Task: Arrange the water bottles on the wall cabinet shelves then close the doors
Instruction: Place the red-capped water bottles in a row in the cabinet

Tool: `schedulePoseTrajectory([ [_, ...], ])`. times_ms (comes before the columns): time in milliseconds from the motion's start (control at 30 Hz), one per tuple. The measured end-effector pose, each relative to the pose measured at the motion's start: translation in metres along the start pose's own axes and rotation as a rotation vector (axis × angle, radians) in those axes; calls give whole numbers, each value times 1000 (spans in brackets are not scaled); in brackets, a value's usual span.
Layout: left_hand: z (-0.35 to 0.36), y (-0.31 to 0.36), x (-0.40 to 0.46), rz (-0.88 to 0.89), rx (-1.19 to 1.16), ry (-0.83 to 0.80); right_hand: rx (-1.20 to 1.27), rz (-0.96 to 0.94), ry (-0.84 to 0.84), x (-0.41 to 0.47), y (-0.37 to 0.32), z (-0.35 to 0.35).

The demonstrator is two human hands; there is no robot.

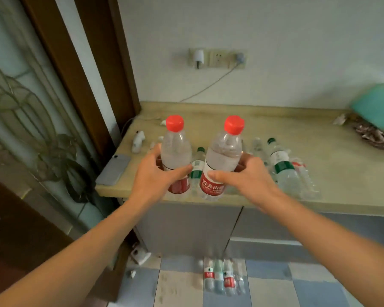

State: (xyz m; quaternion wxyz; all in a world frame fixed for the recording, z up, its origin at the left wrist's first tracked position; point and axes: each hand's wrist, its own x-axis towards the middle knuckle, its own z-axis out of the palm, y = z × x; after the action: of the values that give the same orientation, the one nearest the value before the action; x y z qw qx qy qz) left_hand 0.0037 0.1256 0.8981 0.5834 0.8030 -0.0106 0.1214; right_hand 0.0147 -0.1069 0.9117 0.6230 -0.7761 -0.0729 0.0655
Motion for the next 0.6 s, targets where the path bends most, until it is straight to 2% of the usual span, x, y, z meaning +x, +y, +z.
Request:
schedulePoseTrajectory([
  [267, -14, 157, 70, 177, -172, 134, 81, -224, 68, 45, -148, -62],
  [500, -44, 269, 163, 318, -180, 205, 163, -444, 169, 103, -266, -92],
  [600, -61, 309, 212, 388, -155, 185, 180, -523, 229, 130, -309, -95],
])
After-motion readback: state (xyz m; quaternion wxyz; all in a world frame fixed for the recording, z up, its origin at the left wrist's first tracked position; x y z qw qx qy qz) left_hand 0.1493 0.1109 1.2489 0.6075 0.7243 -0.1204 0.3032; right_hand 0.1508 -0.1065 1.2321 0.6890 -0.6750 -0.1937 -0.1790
